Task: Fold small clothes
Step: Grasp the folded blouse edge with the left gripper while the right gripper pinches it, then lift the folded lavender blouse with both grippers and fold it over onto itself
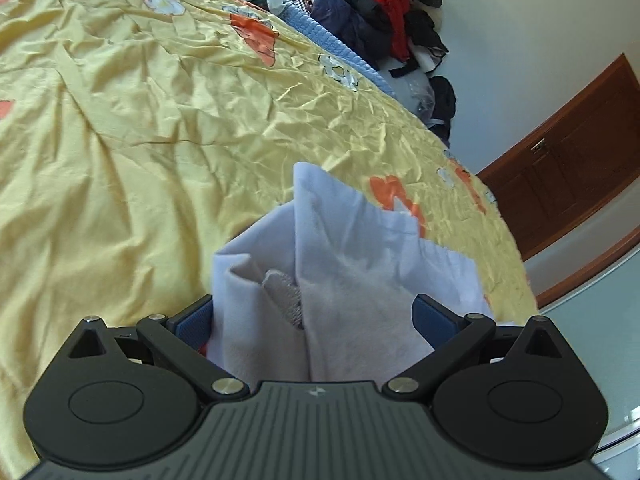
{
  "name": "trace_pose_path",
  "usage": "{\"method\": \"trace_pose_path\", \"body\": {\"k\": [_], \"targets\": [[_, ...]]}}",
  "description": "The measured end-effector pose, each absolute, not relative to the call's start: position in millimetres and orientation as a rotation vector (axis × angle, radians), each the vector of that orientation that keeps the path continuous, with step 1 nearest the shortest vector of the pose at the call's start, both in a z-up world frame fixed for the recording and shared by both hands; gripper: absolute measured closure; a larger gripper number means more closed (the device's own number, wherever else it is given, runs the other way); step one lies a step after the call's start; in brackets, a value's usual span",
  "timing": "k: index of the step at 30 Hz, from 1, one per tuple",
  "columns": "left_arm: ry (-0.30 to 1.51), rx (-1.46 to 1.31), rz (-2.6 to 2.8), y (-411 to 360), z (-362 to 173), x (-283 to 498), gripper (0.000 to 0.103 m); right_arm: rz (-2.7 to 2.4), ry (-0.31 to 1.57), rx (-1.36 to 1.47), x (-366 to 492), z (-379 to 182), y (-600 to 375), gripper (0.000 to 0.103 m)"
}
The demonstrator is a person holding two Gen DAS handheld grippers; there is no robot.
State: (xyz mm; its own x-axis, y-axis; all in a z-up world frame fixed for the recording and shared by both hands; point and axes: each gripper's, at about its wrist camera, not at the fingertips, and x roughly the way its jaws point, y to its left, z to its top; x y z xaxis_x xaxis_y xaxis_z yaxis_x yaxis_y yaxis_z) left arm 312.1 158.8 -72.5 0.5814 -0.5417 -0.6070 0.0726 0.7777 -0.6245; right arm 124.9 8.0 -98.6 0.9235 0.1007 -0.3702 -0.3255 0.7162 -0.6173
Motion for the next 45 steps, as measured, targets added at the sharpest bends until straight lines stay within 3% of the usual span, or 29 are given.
{"method": "trace_pose_path", "body": {"k": [8,11,12,15,16,20,27,45], "targets": [[0.88,-0.683,-0.404,156.9,-78.8,344.2,0.004,0.231,0.313,-0.727,141.9,-101.7,26.5,0.003],[0.887,-0.66,-0.392,152.5,-77.7,354.0,0.019,0.254,0.304,-0.755,142.0,-104.0,34.4,0.023],[0.891,-0.646,-0.387,150.8,-77.9,357.1,0.032,0.268,0.298,-0.775,140.7,-106.0,38.5,0.031],[0.907,-0.604,-0.371,146.5,-79.7,362.6,0.058,0.291,0.279,-0.827,133.7,-111.3,47.0,0.051],[0.909,-0.592,-0.368,146.1,-80.1,363.1,0.061,0.295,0.275,-0.846,132.2,-113.2,49.2,0.055],[0.911,-0.577,-0.343,148.6,-84.2,363.5,0.083,0.31,0.253,-0.94,124.3,-124.0,58.7,0.088],[0.869,-0.449,-0.302,132.0,-76.3,353.9,0.094,0.368,0.28,-0.926,119.4,-119.1,60.1,0.089],[0.861,-0.399,-0.178,97.9,-22.6,336.7,0.095,0.424,0.234,-0.536,97.4,-63.3,-19.8,0.093]]}}
